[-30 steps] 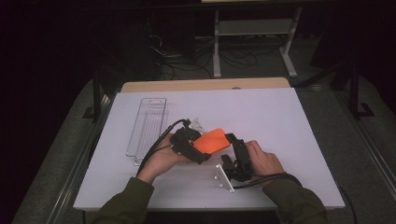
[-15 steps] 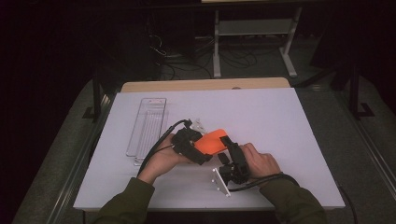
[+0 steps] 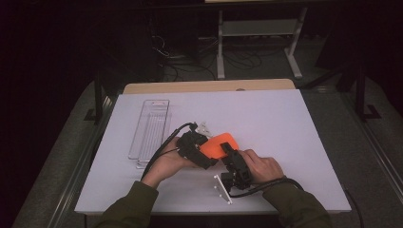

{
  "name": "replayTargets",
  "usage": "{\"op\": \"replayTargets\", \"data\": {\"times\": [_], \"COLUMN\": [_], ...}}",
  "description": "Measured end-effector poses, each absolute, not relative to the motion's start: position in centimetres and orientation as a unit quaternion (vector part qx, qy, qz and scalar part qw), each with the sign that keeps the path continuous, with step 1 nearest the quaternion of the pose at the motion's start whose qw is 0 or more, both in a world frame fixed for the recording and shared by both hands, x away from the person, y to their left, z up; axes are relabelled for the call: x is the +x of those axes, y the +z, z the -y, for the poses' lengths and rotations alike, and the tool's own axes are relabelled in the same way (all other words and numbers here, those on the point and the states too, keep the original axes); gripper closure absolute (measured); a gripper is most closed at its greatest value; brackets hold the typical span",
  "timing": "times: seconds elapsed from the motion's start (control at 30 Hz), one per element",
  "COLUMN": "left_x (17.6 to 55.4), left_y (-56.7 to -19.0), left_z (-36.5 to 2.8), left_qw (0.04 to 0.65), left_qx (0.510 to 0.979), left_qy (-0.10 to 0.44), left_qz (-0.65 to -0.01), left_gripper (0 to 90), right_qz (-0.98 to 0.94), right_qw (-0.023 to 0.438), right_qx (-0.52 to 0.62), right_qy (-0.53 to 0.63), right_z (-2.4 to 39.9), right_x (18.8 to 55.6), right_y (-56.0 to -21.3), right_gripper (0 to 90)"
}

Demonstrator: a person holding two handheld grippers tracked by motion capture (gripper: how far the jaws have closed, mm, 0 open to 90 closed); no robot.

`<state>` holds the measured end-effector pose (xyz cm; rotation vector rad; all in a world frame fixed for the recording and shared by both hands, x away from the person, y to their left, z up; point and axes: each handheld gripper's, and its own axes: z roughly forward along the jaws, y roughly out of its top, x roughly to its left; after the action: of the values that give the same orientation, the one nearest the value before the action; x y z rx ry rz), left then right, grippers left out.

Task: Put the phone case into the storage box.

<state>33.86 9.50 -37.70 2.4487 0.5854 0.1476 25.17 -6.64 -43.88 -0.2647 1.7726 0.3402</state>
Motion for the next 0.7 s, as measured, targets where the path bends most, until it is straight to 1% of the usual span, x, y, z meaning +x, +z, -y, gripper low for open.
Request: {"op": "replayTargets", "data": {"times": [0.17, 0.3, 0.47, 0.7], "left_x": [33.75, 33.72, 33.82, 33.68], "left_y": [-37.76, -37.96, -37.94, -38.02], "left_z": [-9.29, -9.23, -9.37, -9.23], "left_qw": [0.306, 0.304, 0.305, 0.315], "left_qx": [0.925, 0.925, 0.925, 0.92], "left_qy": [0.05, 0.05, 0.051, 0.047], "left_qz": [-0.218, -0.222, -0.221, -0.228], "left_gripper": [15.0, 15.0, 15.0, 15.0], "right_qz": [-0.766, -0.766, -0.768, -0.768], "right_qw": [0.615, 0.615, 0.613, 0.61], "right_qx": [-0.121, -0.123, -0.118, -0.128], "right_qy": [0.142, 0.14, 0.144, 0.144], "right_z": [6.41, 6.36, 6.43, 6.43], "right_x": [25.1, 25.04, 24.97, 24.91], "right_y": [-44.07, -44.12, -44.08, -43.98], "right_gripper": [51.6, 58.2, 61.5, 68.8]}}
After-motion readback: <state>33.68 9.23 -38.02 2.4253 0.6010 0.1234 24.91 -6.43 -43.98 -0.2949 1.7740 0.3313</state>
